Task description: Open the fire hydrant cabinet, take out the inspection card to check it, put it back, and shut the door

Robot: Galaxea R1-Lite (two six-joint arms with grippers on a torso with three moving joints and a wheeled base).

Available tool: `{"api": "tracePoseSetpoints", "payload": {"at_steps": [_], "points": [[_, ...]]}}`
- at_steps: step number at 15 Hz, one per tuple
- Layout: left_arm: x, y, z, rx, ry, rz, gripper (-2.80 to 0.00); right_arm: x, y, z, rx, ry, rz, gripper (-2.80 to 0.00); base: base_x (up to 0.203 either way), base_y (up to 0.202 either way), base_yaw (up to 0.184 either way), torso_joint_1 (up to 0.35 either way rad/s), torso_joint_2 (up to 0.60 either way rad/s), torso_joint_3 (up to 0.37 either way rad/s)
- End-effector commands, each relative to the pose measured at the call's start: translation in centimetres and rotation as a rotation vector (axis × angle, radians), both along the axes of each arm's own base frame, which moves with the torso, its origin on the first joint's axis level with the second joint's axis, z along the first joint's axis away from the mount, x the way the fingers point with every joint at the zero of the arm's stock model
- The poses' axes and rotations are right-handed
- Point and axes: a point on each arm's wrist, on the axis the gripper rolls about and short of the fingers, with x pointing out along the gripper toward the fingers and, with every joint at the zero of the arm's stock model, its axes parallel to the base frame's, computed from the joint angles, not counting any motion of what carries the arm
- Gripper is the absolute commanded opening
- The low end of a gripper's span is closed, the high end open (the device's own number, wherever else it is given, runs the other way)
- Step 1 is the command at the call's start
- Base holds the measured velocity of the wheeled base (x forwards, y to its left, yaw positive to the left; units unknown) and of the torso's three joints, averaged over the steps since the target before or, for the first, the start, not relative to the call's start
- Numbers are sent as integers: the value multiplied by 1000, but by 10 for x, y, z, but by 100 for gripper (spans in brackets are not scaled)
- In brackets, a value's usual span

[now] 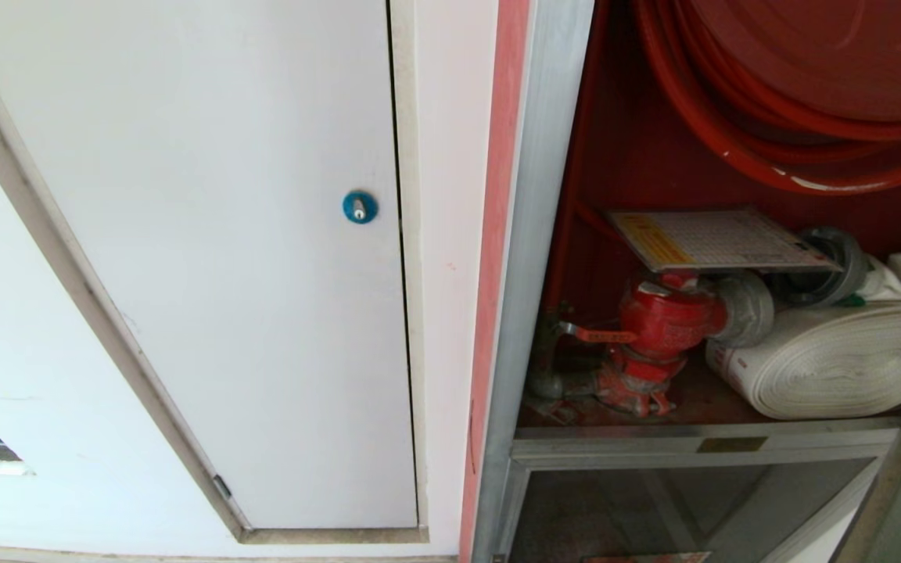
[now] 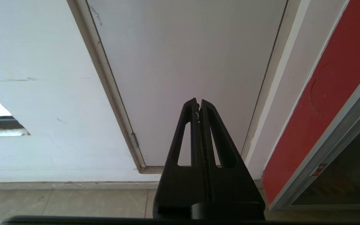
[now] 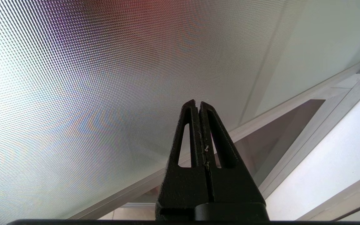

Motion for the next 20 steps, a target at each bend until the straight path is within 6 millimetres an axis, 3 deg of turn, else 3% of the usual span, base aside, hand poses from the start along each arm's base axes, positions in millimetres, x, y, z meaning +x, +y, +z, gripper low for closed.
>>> {"api": "tracePoseSetpoints", "payload": {"at_steps": [1,13,20], "points": [[0,0,0,0,2,0,-280,0,0,0,0,2,-1,-280,0,0,0,0,0,0],[0,0,0,-29,2,5,-280,0,0,0,-2,3,0,-280,0,0,0,0,0,0],[0,0,0,-29,2,5,-280,0,0,0,-2,4,0,-280,-172,0,1,4,2,0]]}}
